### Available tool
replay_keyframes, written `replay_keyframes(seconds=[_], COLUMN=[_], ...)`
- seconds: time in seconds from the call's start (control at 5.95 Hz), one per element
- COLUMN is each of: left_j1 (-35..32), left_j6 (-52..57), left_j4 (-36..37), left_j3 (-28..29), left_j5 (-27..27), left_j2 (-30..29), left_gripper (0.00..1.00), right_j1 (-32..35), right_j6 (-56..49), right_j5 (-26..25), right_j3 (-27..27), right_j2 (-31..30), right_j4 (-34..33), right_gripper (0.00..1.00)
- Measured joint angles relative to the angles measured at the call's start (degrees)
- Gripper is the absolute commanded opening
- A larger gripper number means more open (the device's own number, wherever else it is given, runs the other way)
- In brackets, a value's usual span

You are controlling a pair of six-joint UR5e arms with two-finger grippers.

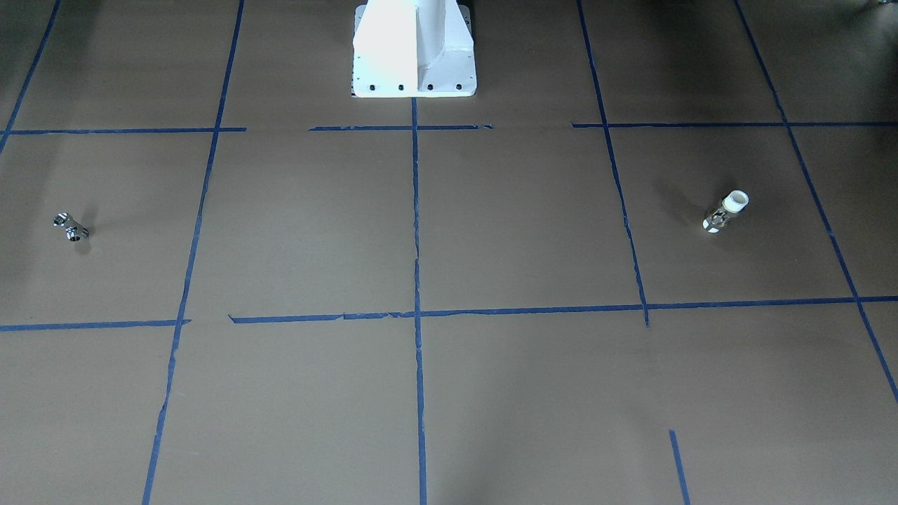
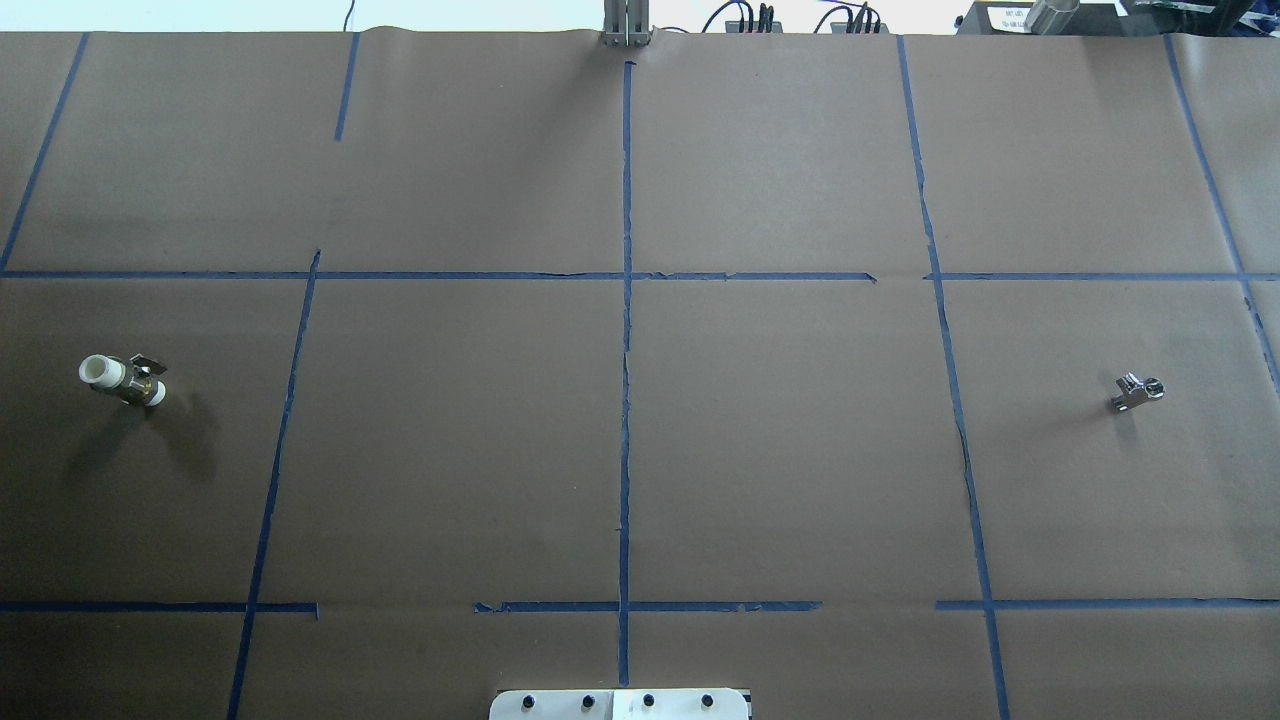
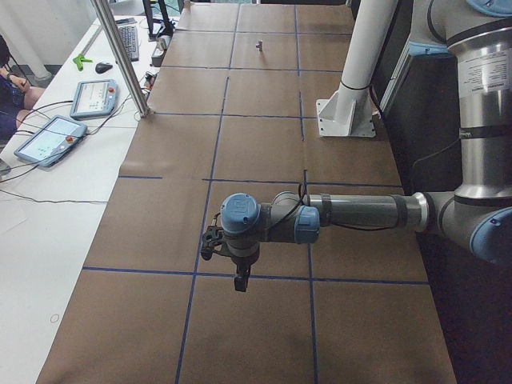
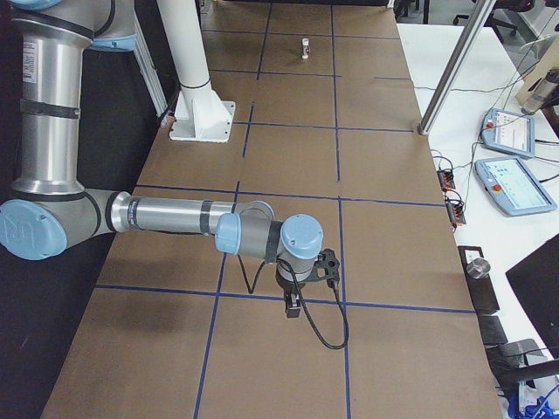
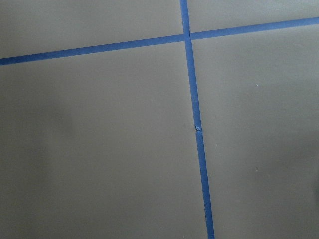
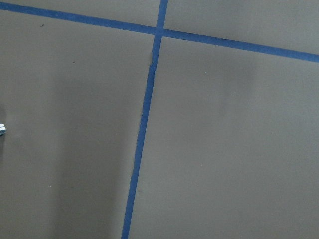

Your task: Assemble PPR valve and pipe with both arms

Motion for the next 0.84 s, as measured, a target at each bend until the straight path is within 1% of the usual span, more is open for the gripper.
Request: replay_keyframes(seconds=[0.34,0.5,0.84], left_j1=[0.1,0.2,0.6], left_j6=[0.1,0.0,0.0], left_j4=[-0.6,-0.8,-2.5], left_j3=[-0.5,-0.7,0.5], left_j5=[0.1,0.0,-0.2], left_j2=[0.5,-0.5,-6.7], left_gripper=[1.0,1.0,1.0], right_j1=[-0.1,-0.3,-0.5], right_j6=[0.0,0.0,0.0], right_j5=[0.1,0.4,0.8], right_j3=[0.1,0.1,0.2], right_j2=[0.1,0.1,0.1], right_j4=[0.0,0.0,0.0], right_gripper=[1.0,1.0,1.0])
